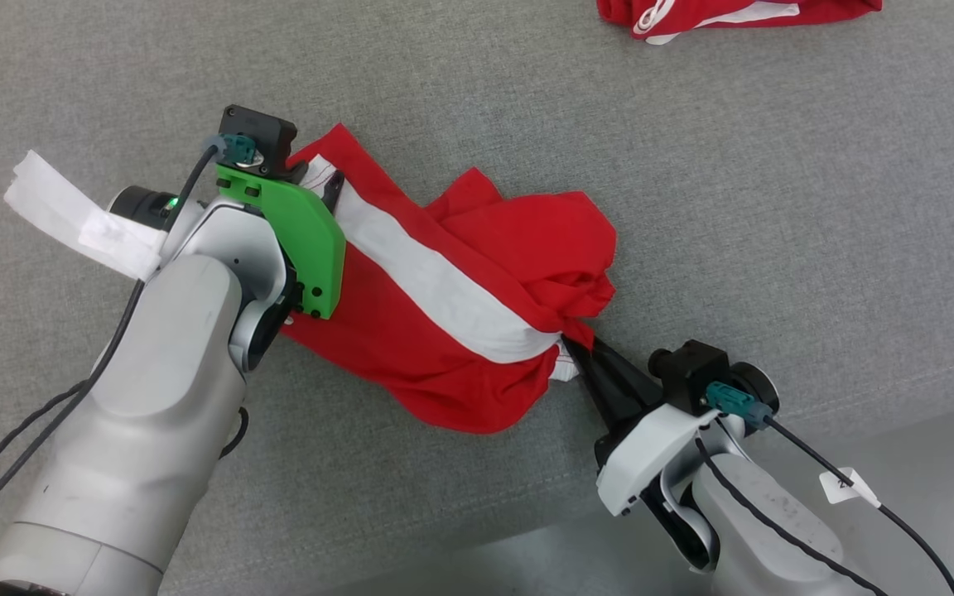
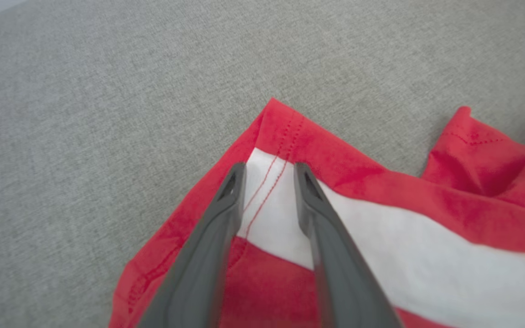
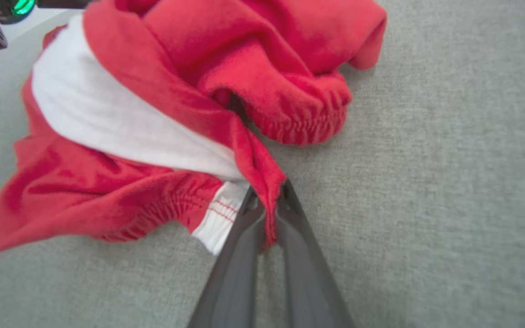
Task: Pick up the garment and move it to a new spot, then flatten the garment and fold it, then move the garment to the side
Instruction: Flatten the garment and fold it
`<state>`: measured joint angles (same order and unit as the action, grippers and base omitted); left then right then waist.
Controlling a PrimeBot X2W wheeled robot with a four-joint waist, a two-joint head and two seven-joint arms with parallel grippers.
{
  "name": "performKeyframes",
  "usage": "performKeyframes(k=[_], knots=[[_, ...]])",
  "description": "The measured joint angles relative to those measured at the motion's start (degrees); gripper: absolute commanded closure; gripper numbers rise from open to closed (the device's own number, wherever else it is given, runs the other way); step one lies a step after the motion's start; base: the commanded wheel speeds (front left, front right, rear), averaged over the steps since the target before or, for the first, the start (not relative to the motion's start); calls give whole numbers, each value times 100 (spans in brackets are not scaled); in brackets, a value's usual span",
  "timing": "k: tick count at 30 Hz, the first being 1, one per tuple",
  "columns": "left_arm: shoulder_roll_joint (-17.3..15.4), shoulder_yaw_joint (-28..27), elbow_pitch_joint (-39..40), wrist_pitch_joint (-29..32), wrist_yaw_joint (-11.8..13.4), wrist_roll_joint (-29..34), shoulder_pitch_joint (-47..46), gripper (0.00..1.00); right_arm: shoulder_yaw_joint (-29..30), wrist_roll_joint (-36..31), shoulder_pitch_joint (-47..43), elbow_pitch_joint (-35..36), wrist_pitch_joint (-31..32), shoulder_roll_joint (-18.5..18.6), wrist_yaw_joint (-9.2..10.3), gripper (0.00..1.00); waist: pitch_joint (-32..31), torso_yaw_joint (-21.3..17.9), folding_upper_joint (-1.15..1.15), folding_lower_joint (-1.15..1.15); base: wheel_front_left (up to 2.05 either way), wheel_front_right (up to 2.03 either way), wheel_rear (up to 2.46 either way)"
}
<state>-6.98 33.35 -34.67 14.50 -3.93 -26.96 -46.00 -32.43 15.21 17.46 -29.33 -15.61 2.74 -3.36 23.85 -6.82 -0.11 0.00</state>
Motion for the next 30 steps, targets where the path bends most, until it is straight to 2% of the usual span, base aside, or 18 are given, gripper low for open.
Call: performKeyframes(k=[5, 17, 30], knots=[[-24, 9, -136, -19, -11, 26, -61, 39, -38, 60, 27, -24, -1, -8, 1, 100, 2, -27, 0, 0, 0, 0, 0], [-90, 30, -385, -51, -111, 36, -168, 46, -127, 151, 79, -47, -5, -18, 44, 100, 26, -81, 0, 0, 0, 0, 0], [70, 124, -525, -102, -188, -18, -265, 51, -138, 192, 89, -86, -58, -12, 99, 100, 23, -29, 0, 0, 0, 0, 0]])
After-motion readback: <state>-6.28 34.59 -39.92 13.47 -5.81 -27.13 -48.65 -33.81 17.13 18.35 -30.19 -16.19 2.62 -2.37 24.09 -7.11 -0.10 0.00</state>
